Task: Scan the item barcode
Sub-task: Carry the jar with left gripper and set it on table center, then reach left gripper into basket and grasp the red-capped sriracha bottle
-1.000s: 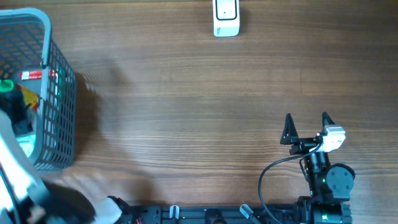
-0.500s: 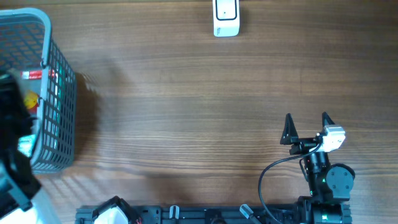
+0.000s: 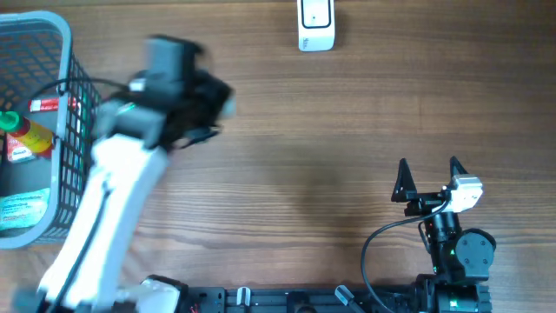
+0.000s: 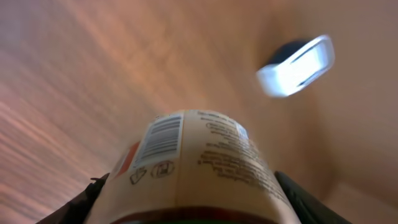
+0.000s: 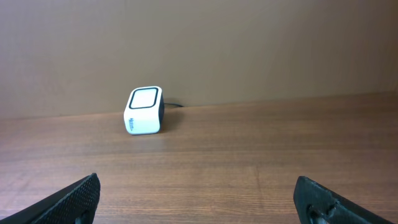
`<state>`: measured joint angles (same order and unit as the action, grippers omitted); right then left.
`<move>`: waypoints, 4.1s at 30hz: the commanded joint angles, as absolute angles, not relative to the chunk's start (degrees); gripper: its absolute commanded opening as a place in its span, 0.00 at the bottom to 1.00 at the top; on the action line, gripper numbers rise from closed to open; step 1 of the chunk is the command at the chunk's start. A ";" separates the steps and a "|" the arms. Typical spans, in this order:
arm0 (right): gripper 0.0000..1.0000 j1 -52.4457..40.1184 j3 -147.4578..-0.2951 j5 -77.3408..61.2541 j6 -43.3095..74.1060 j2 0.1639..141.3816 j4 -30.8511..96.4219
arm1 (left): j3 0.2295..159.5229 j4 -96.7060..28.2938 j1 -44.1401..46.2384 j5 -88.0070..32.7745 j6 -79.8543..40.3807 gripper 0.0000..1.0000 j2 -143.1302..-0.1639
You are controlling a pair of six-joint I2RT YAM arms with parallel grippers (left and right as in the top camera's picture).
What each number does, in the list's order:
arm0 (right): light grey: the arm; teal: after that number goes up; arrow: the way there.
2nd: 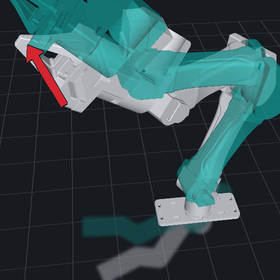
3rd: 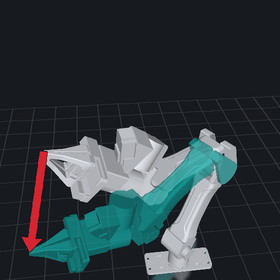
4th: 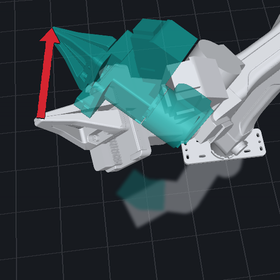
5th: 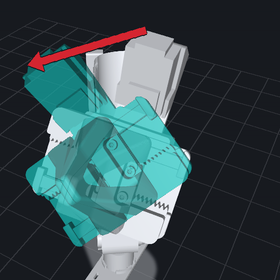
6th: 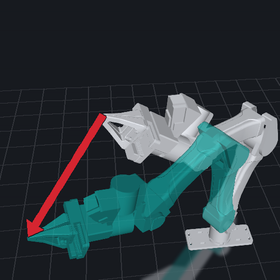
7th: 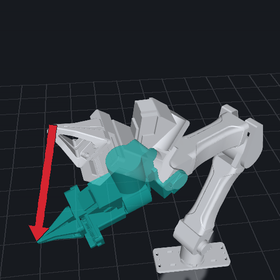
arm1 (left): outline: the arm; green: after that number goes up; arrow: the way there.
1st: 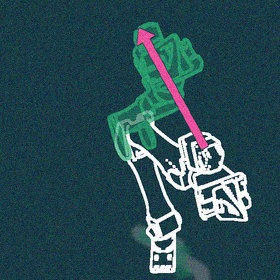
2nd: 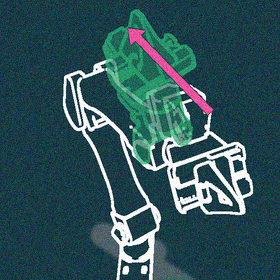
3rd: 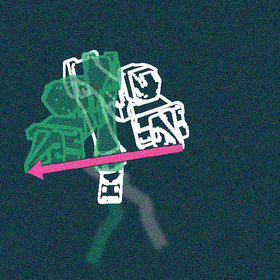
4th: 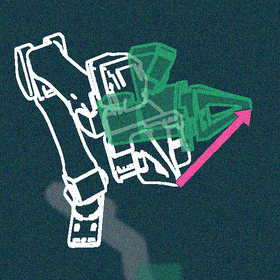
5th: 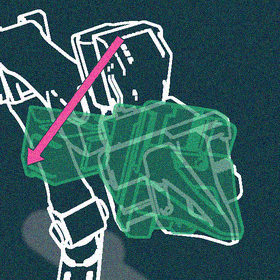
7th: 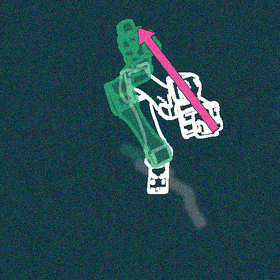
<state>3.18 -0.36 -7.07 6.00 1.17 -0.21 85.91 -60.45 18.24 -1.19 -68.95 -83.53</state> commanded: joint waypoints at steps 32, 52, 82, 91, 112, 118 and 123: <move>1.00 2.96 -0.30 -7.11 6.13 0.95 -0.43 | 86.32 -44.38 38.28 0.25 -124.97 0.80 -121.78; 1.00 2.96 -0.30 -7.11 6.13 0.95 -0.43 | 94.63 -51.11 38.52 17.37 -93.41 1.00 -95.29; 1.00 2.96 -0.30 -7.11 6.13 0.95 -0.43 | 98.39 -58.63 -39.51 1.28 -58.70 1.00 -92.95; 1.00 2.96 -0.30 -7.11 6.15 0.95 -0.43 | 98.39 -51.09 -39.48 -2.11 -58.72 1.00 -101.73; 0.99 2.96 -0.30 -7.11 6.13 0.97 -0.43 | 98.37 -48.58 -39.59 6.17 -58.70 1.00 -109.95; 1.00 2.96 -0.30 -7.11 6.13 0.95 -0.43 | 98.37 -48.51 -39.70 6.55 -58.70 0.99 -111.92; 1.00 2.96 -0.30 -7.11 6.13 0.95 -0.43 | 98.37 -49.36 -39.70 6.55 -58.70 0.80 -113.36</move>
